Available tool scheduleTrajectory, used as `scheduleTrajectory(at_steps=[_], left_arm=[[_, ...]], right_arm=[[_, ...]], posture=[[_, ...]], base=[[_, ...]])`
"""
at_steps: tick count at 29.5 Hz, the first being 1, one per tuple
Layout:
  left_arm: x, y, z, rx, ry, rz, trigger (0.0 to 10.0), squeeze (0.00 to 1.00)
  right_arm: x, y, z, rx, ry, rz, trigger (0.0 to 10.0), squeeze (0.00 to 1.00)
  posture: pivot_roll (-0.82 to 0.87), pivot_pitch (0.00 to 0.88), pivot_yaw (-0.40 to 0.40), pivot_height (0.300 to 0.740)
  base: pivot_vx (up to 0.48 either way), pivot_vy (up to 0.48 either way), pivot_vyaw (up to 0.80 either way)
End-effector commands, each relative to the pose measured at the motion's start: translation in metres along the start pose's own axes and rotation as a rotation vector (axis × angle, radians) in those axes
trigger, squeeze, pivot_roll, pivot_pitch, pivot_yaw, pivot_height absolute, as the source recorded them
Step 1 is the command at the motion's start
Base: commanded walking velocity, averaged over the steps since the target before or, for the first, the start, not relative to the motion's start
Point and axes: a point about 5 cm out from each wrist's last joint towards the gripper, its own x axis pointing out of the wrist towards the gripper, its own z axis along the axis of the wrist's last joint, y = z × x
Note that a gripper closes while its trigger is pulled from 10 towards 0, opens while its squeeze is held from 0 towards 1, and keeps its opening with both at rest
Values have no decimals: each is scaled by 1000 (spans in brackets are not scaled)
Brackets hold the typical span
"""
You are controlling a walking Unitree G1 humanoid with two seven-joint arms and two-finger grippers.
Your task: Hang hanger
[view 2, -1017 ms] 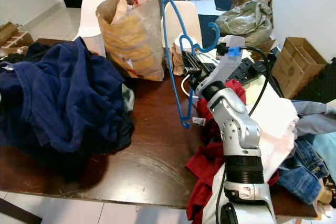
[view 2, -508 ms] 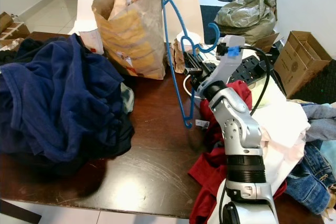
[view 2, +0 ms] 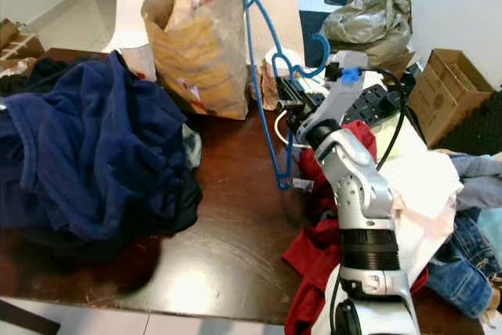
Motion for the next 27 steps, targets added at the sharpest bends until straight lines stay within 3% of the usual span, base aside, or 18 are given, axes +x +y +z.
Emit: scheduleTrajectory(at_steps=[1, 6, 17, 20, 27], left_arm=[[0, 13, 4, 28, -13, 35, 10000, 0], [0, 23, 9, 46, -34, 66, 10000, 0], [6, 30, 22, 31, -99, 44, 10000, 0], [9, 22, 16, -54, -112, -29, 10000, 0], [14, 21, 2, -106, -85, -54, 10000, 0]], right_arm=[[0, -2, 3, -6, 3, 0, 10000, 0], [-1, -3, 3, -8, 8, 2, 10000, 0], [-2, -2, 3, -14, 21, 14, 10000, 0], [-2, -1, 4, -21, 28, 22, 10000, 0], [-4, -1, 7, -30, 35, 26, 10000, 0]], posture=[[-44, 138, -64, 740], [-42, 147, -74, 740], [-52, 162, -87, 740], [-64, 168, -92, 740], [-77, 179, -95, 740]], base=[[0, 0, 0], [0, 0, 0], [0, 0, 0], [0, 0, 0], [0, 0, 0]])
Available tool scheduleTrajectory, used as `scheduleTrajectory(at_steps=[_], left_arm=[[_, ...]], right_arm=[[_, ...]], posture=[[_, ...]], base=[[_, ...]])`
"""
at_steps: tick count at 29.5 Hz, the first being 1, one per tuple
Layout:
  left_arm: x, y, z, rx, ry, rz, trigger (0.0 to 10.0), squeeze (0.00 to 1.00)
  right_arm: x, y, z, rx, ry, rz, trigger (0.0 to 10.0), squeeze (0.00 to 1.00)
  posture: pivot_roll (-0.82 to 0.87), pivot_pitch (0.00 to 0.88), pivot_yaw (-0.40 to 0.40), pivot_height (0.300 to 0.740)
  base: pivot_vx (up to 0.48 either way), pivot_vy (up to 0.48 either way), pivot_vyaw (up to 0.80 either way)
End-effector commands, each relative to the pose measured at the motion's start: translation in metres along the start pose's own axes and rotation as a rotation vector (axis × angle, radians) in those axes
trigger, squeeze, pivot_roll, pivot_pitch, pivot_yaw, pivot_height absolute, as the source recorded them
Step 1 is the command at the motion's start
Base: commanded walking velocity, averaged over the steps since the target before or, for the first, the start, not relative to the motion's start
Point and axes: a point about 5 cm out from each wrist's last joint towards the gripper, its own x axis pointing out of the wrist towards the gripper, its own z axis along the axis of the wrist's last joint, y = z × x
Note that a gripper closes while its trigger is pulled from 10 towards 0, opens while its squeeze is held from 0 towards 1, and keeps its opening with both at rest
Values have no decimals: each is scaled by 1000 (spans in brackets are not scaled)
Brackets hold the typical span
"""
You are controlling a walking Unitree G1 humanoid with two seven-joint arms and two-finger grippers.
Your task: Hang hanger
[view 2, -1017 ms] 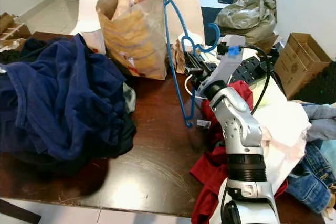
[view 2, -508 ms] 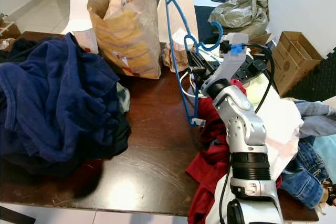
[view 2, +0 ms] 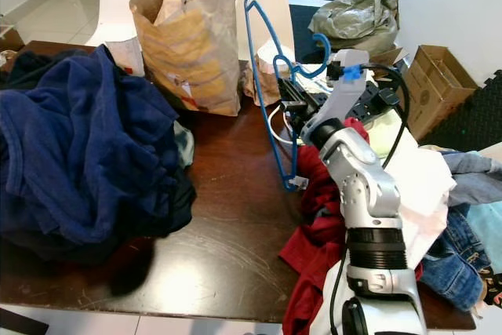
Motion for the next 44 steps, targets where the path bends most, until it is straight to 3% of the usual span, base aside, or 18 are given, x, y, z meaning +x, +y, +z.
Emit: scheduleTrajectory(at_steps=[1, 6, 13, 20, 23, 27, 32, 41, 43, 44], left_arm=[[-1, 1, -3, 1, 17, -8, 10000, 0], [4, -4, -10, -21, 44, -43, 10000, 0], [10, -33, -23, -83, 103, -222, 10000, 0], [14, -55, -13, -75, 79, -335, 10000, 0], [17, -59, -4, -40, 48, -341, 10000, 0], [21, -69, 31, 38, -74, -331, 10000, 0], [19, -75, 49, 51, -127, -341, 10000, 0], [17, -86, 52, 38, -120, -360, 10000, 0], [10, -97, 29, 10, -48, -362, 10000, 0], [10, -97, 29, 10, -48, -362, 10000, 0]], right_arm=[[-1, 1, 4, -7, -6, 13, 10000, 0], [-1, 1, 6, -11, -4, 13, 10000, 0], [-2, 2, 8, -14, -1, 11, 10000, 0], [-2, 3, 8, -12, 1, 12, 10000, 0], [-1, 3, 7, -10, 1, 13, 10000, 0], [-1, 4, 6, -4, 0, 14, 10000, 0], [0, 5, 6, -2, -1, 14, 10000, 0], [1, 5, 6, 1, -3, 17, 10000, 0], [1, 4, 6, -1, -6, 15, 10000, 0], [1, 4, 6, -1, -6, 15, 10000, 0]], posture=[[-77, 179, -95, 740], [-85, 187, -97, 740], [-91, 198, -92, 740], [-86, 199, -93, 740], [-84, 198, -93, 740], [-80, 195, -90, 740], [-70, 193, -91, 740], [-66, 189, -91, 740], [-67, 185, -85, 740], [-67, 185, -85, 740]], base=[[0, 0, 0], [0, 0, 0], [0, 0, 0], [0, 0, 0], [0, 0, 0], [0, 0, 0], [0, 0, 0], [0, 0, 0], [0, 0, 0], [0, 0, 0]])
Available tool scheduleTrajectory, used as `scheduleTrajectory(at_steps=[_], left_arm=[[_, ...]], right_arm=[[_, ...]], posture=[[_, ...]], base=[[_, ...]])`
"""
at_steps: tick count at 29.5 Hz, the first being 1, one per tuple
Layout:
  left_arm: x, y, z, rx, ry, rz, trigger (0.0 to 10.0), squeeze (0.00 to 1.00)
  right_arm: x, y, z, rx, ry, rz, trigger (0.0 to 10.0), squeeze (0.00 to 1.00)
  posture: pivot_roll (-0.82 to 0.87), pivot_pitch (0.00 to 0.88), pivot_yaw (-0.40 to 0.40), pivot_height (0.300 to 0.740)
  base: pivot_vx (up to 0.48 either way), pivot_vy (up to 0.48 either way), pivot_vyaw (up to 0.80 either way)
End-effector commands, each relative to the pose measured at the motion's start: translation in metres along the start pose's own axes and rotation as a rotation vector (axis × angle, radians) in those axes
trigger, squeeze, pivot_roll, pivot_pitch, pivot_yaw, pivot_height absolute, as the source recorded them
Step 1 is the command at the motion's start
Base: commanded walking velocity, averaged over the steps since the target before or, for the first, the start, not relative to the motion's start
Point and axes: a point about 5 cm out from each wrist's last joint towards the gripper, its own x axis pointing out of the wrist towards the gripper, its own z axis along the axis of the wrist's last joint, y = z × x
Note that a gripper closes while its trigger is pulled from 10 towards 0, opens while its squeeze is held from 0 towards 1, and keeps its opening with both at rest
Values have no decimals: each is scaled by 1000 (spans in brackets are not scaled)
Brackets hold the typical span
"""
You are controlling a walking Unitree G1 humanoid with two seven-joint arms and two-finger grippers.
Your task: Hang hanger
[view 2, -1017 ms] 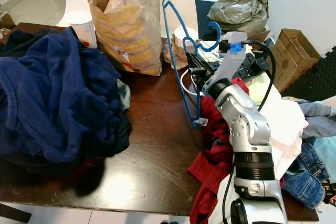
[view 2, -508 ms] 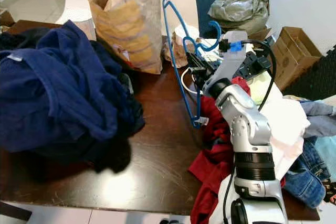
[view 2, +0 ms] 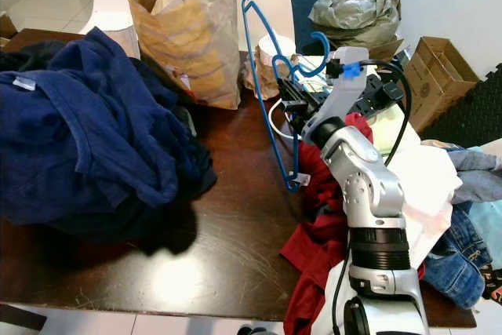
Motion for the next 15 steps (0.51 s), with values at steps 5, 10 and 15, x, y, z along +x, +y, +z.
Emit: scheduleTrajectory(at_steps=[5, 10, 15], left_arm=[[-8, -22, -32, -72, 102, -11, 10000, 0], [-14, -37, -47, -125, 140, -1, 10000, 0], [-16, -51, -54, -164, 154, -6, 10000, 0]], right_arm=[[1, 2, 5, 1, -20, 10, 10000, 0], [2, 1, 5, 1, -22, 12, 10000, 0], [4, 2, 5, 2, -25, 17, 10000, 0]], posture=[[-71, 183, -83, 740], [-63, 176, -88, 740], [-57, 172, -88, 740]], base=[[0, 0, 0], [0, 0, 0], [0, 0, 0]])
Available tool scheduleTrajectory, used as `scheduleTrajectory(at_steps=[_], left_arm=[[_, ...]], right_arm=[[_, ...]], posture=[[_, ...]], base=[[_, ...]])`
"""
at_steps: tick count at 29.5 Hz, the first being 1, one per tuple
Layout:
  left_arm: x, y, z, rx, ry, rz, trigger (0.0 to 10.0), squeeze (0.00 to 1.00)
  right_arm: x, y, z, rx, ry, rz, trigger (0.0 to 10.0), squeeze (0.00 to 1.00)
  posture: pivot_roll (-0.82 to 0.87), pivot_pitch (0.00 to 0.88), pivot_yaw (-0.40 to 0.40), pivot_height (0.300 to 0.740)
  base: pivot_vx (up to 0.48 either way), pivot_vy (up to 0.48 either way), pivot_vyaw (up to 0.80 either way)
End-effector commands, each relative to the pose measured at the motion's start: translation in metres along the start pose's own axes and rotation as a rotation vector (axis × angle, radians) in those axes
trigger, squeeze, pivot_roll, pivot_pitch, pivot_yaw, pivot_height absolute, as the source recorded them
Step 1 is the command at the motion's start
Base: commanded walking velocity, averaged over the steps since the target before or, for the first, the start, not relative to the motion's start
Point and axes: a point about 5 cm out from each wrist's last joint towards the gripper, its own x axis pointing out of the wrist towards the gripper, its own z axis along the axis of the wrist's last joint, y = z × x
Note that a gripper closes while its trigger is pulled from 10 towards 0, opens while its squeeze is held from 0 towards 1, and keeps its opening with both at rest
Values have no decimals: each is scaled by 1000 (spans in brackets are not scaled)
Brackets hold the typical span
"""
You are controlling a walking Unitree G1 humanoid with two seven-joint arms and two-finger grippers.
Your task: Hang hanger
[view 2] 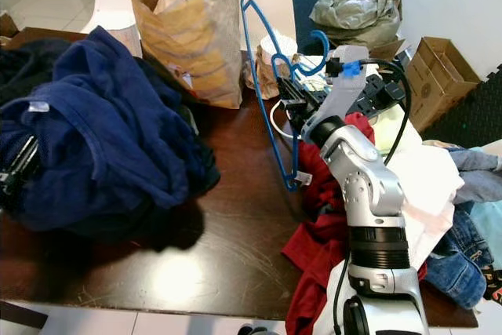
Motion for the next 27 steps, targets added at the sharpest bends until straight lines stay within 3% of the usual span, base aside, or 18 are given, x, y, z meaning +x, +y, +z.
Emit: scheduleTrajectory(at_steps=[1, 6, 12, 19, 27], left_arm=[[-3, -5, -9, -16, 46, -3, 10000, 0], [-2, -8, -8, -18, 31, 10, 10000, 0], [7, -13, 13, 23, -44, 1, 10000, 0], [10, -18, 21, 36, -67, -10, 10000, 0], [1, -40, 10, -7, -37, -14, 10000, 0]], right_arm=[[1, 1, 4, 1, -21, 10, 10000, 0], [2, 2, 3, 6, -21, 15, 10000, 0], [2, 3, 1, 11, -20, 20, 10000, 0], [2, 3, 0, 14, -20, 20, 10000, 0], [2, 3, -1, 21, -18, 19, 10000, 0]], posture=[[-57, 172, -88, 740], [-54, 166, -88, 740], [-52, 163, -88, 740], [-48, 163, -82, 740], [-39, 169, -85, 740]], base=[[0, 0, 0], [0, 0, 0], [0, 0, 0], [0, 0, 0], [0, 0, 0]])
